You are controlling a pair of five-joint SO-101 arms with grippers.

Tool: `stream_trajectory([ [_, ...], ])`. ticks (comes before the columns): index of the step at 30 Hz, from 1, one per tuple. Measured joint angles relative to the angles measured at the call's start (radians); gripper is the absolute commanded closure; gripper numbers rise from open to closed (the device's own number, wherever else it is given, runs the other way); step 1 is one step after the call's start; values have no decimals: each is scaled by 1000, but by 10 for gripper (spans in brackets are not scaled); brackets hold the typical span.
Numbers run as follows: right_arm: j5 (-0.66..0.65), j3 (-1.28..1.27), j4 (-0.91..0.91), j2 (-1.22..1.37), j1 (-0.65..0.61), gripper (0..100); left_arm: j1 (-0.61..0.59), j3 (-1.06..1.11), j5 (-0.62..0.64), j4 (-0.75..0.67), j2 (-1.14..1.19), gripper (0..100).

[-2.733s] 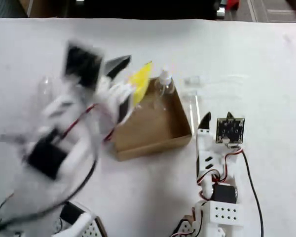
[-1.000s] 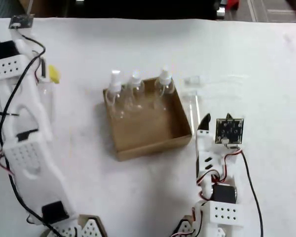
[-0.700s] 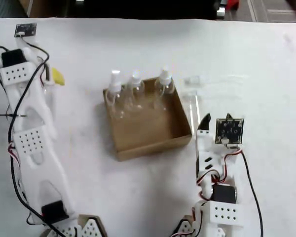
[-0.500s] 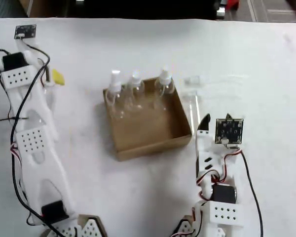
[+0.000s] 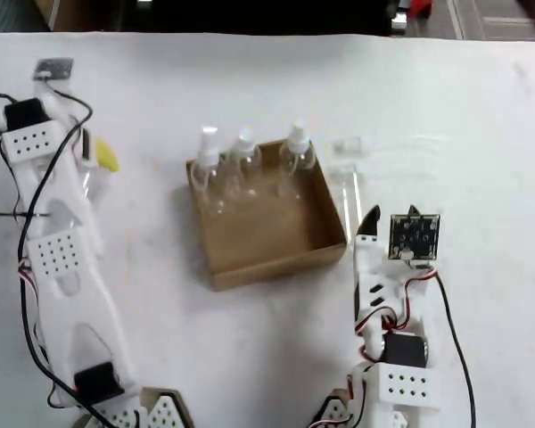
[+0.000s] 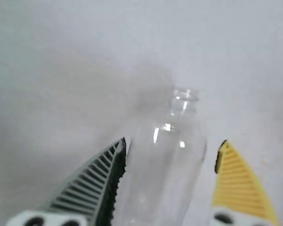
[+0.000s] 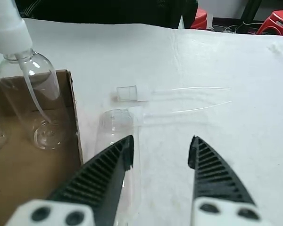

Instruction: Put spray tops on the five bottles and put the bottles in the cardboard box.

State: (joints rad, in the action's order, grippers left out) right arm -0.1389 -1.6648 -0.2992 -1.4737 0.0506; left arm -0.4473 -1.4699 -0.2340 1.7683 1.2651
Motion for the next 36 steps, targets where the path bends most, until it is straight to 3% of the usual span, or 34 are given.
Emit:
stream_trajectory([
  [4, 0, 0, 0, 0, 0, 826, 0, 35, -72, 0, 0, 730],
  [16, 0, 0, 0, 0, 0, 826, 34, 35, -152, -2, 0, 951],
  [29, 0, 0, 0, 0, 0, 826, 35, -9, -169, 11, -160, 926],
  [36, 0, 0, 0, 0, 0, 826, 55, 302, -170, 11, -542, 928],
])
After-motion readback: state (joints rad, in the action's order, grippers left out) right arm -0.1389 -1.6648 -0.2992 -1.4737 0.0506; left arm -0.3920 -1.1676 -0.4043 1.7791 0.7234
